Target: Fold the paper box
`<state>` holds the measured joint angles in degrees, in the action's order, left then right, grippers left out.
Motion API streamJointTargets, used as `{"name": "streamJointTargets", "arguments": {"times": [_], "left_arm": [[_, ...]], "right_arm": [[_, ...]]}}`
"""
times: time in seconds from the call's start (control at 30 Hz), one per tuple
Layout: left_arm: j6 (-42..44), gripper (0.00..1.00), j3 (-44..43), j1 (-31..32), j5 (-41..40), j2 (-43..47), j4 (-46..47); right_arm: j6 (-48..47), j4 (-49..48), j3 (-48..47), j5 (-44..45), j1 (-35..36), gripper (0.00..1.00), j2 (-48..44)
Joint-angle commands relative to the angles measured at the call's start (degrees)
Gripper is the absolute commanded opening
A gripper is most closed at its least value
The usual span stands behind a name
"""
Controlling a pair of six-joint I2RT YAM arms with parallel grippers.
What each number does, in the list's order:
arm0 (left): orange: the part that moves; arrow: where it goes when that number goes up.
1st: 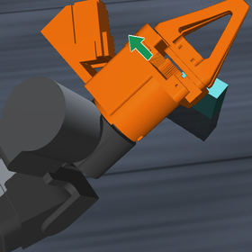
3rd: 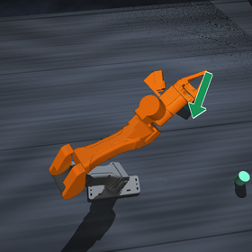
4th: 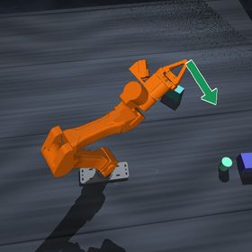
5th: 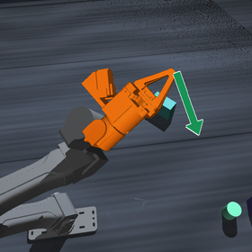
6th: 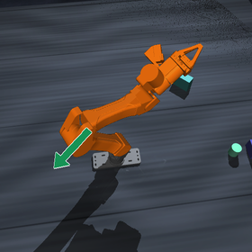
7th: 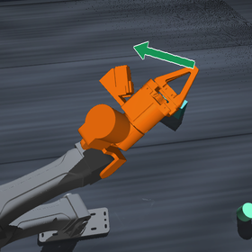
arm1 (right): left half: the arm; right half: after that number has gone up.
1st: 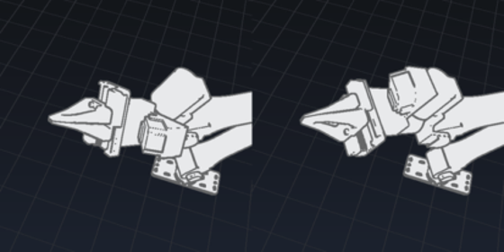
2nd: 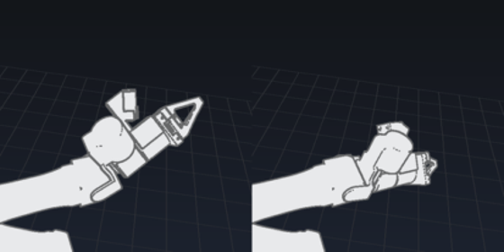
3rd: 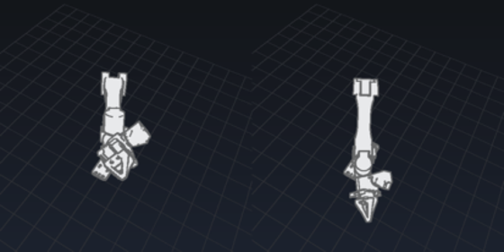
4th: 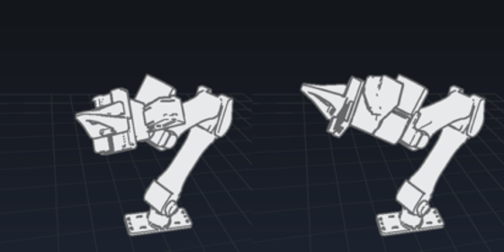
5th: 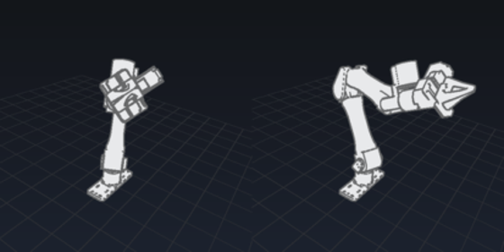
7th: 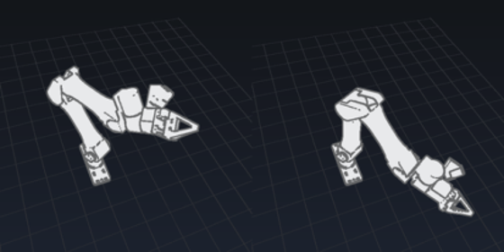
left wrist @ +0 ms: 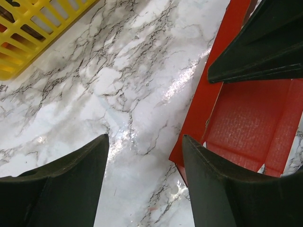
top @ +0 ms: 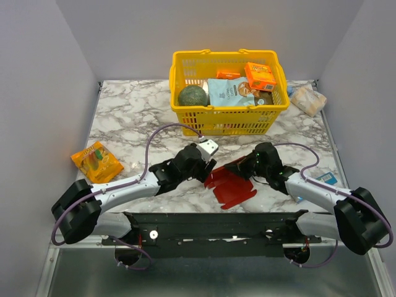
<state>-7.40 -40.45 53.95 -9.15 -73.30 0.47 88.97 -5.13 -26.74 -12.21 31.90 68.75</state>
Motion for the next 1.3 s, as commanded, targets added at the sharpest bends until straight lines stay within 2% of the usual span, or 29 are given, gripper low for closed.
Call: {"name": "streamJointTargets", "arguments": {"times": [0.0,0.23,0.6,0.97,1.27], "left_arm": [[0.6,0.72,-2.4,-0.2,-0.8,-1.1,-0.4],[0.5,0.69,-2.8,-0.1,2.8,-2.6,-1.9],[-0.9,0.63,-1.7,0.6,3.4,-2.6,-3.5],[-2.4,0.62,-0.2,1.0,1.0,0.8,-5.7],[-3.5,0.61,0.0,1.9,4.2,0.8,-5.1]], "right_arm": [[0.0,-0.4,-0.9,-0.9,-0.1,0.0,0.9],[0.2,-0.3,-0.8,-0.5,-0.2,0.0,0.6],[0.5,-0.1,-1.1,0.1,-0.2,0.0,0.9],[0.5,-0.1,-1.1,-0.1,-0.2,0.0,1.1],[0.5,-0.1,-1.4,-0.2,-0.2,0.0,1.5]]}}
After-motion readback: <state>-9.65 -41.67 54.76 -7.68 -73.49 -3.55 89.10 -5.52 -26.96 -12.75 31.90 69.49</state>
